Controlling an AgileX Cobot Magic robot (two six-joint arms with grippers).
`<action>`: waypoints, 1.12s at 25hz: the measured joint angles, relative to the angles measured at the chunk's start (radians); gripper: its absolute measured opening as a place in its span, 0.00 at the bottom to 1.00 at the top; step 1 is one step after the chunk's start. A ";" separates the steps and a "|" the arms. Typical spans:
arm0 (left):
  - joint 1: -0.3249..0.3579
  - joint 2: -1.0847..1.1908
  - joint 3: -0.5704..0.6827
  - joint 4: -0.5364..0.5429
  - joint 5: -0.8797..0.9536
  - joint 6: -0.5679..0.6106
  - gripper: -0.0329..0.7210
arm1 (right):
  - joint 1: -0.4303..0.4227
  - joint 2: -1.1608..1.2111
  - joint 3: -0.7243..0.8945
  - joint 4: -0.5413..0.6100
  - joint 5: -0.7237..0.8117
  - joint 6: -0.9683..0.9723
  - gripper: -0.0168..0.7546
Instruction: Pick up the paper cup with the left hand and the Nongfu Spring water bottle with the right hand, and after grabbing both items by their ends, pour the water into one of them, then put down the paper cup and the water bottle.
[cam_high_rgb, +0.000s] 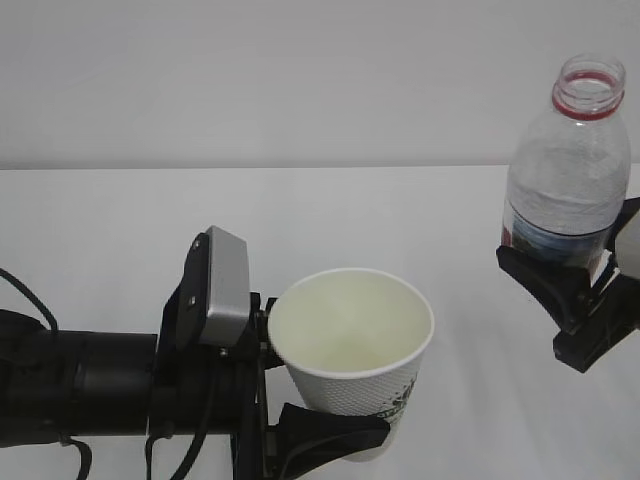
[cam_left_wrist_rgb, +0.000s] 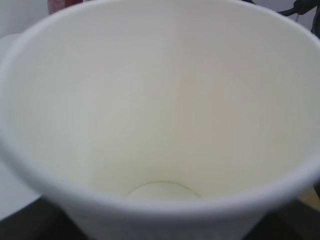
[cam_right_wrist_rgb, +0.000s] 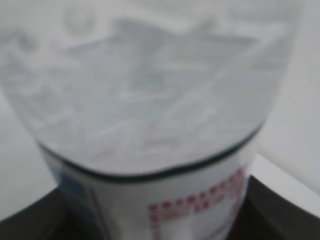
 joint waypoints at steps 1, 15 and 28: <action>0.000 0.000 0.000 0.002 0.000 0.000 0.78 | 0.000 -0.007 -0.004 -0.011 0.011 0.005 0.65; -0.002 0.000 0.000 0.012 0.000 0.000 0.78 | 0.072 -0.058 -0.111 -0.066 0.219 -0.027 0.65; -0.002 0.001 0.000 0.014 0.000 0.000 0.78 | 0.072 -0.060 -0.190 -0.235 0.264 -0.073 0.65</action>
